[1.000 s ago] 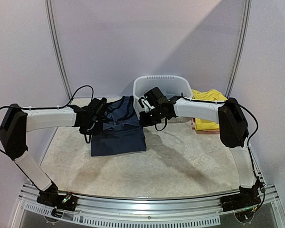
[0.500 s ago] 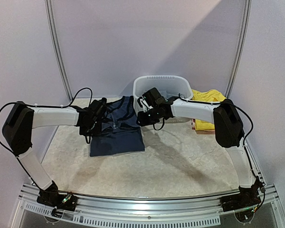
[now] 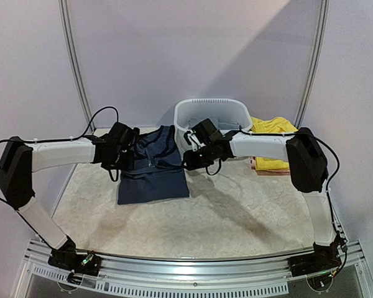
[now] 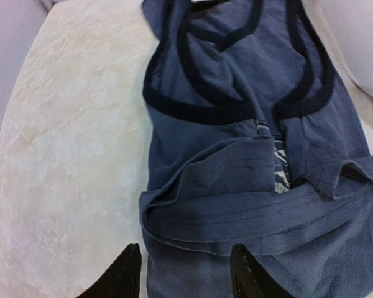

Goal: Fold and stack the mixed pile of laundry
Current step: Fold the rectangle-folded tank top at the center of the board, then smooth out the 2/3-rectangle-folded tank top at the center of the board.

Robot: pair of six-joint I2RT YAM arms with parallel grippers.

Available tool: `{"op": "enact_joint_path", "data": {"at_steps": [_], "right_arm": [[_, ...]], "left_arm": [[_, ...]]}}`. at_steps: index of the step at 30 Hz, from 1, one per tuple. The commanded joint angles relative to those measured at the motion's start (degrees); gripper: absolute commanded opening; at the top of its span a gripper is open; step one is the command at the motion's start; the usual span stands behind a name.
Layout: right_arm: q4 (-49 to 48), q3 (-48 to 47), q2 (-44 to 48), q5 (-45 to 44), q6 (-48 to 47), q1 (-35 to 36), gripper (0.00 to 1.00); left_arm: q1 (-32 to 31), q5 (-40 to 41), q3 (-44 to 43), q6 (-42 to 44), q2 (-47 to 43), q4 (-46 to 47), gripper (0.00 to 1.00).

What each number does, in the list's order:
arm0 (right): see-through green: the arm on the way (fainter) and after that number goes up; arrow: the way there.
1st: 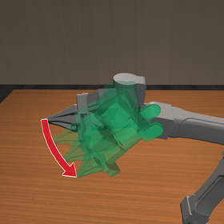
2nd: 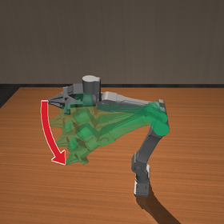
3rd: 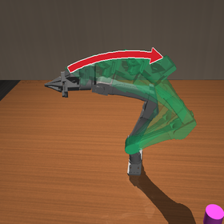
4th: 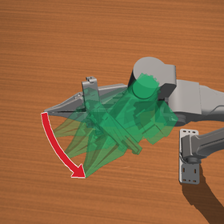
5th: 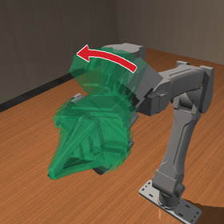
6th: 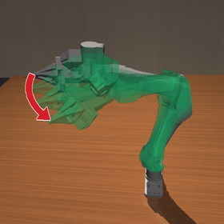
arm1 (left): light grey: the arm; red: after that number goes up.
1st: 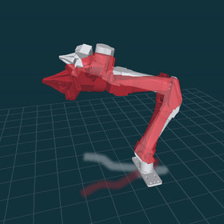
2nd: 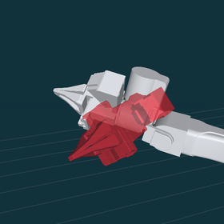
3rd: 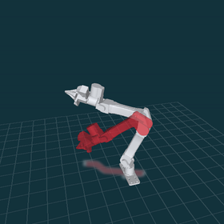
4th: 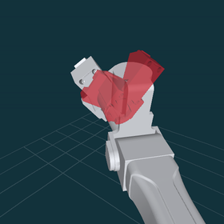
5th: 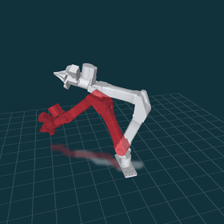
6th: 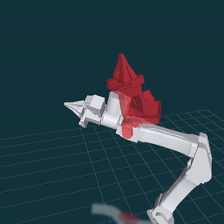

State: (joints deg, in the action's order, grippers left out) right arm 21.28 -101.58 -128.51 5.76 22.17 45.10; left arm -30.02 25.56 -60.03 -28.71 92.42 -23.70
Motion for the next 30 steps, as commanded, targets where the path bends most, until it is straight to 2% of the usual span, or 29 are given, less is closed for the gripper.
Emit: {"op": "enact_joint_path", "data": {"at_steps": [1, 6, 12, 15, 30], "right_arm": [[-6.44, 6.79, 7.19, 3.39, 0.36, 1.34, 0.43], [-10.92, 11.13, 8.46, 8.57, 1.01, 3.47, 0.41], [-15.24, 12.85, 6.33, 14.28, 1.92, 4.81, 0.39], [-15.78, 12.83, 4.35, 14.38, 2.34, 4.77, 0.38], [-13.98, 14.72, -1.2, 11.13, 1.68, 4.75, 0.36]], "left_arm": [[-2.0, -10.1, 1.89, 4.3, -0.72, 5.44, 0.45], [-3.14, -17.7, 0.45, 5.24, 3.97, 8.6, 0.36], [-3.99, -21.81, -2.17, 4.98, 9.04, 10.19, 0.3], [-4.08, -21.94, -3.68, 4.95, 11.69, 10.4, 0.24], [-3.91, -16.93, -9.97, 5.79, 19.65, 7.8, 0.2]]}}
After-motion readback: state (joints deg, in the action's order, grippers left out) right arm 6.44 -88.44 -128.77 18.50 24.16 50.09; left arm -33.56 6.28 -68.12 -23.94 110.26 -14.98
